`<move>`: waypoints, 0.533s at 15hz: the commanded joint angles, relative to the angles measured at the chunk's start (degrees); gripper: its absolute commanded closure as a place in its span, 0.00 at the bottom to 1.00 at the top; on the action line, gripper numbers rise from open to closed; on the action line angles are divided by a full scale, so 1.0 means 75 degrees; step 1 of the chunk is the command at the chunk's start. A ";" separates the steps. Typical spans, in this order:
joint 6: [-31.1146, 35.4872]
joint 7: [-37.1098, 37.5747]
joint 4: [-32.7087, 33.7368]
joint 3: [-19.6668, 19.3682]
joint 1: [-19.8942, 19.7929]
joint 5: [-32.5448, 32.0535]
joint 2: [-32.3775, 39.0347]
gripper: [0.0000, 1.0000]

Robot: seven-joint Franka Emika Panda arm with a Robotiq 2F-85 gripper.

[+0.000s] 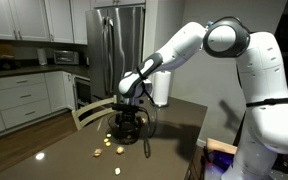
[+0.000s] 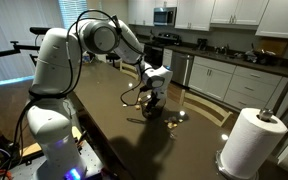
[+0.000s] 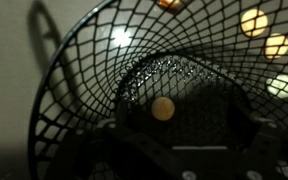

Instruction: Remove the sweet from the basket and put it on the table

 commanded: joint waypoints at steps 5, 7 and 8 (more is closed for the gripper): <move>0.0809 -0.0054 -0.0536 0.0055 0.0142 0.0071 0.0078 0.00; 0.1205 0.0099 -0.0781 -0.0048 0.0310 -0.0187 0.0045 0.02; 0.1385 0.0141 -0.0873 -0.0082 0.0372 -0.0274 0.0038 0.04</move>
